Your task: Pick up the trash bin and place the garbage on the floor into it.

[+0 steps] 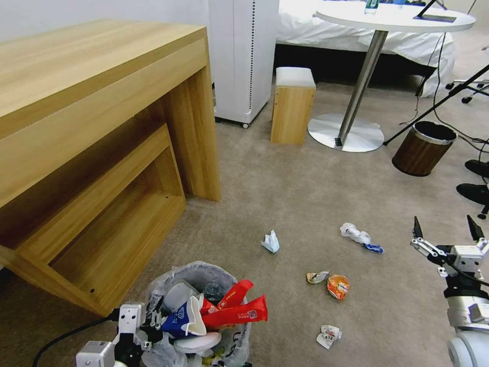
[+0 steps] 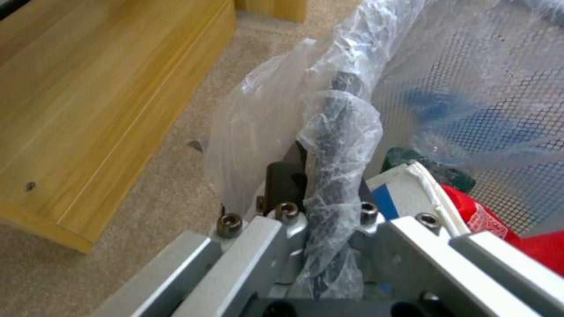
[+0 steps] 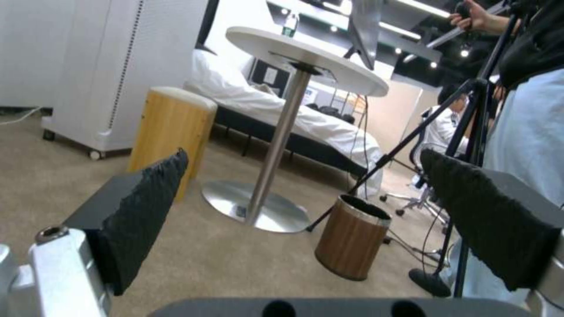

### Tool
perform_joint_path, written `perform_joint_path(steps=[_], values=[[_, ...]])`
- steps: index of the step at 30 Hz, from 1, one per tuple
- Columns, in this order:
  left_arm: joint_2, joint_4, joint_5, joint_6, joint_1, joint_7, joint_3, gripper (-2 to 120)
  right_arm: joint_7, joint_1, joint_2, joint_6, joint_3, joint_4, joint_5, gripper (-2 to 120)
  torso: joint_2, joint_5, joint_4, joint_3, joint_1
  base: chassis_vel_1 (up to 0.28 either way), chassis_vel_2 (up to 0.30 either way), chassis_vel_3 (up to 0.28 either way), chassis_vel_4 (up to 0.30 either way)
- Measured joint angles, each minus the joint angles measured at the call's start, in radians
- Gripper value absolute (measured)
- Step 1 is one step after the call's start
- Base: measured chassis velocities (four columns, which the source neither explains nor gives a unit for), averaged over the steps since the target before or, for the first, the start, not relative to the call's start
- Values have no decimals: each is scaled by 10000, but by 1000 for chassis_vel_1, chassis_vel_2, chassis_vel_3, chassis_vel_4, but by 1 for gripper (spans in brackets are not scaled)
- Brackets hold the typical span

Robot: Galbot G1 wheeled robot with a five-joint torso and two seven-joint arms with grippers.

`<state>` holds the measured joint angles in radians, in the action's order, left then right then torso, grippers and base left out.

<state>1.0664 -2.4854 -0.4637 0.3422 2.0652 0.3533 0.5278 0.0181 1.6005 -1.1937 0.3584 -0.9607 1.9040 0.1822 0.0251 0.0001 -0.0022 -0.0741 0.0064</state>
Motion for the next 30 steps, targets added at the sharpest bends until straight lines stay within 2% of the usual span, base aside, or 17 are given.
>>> perform_joint_path(steps=[20,30], values=[[70,42,158,-62,115,-75,-41,0,-217,-35,-221,70,178,-114,454,100,1,-1,0,0,0,0,0,0,0],[77,81,173,-80,142,-94,-65,0,-258,-67,-117,107,261,-101,537,100,2,3,-1,-1,1,-97,-103,106,99]])
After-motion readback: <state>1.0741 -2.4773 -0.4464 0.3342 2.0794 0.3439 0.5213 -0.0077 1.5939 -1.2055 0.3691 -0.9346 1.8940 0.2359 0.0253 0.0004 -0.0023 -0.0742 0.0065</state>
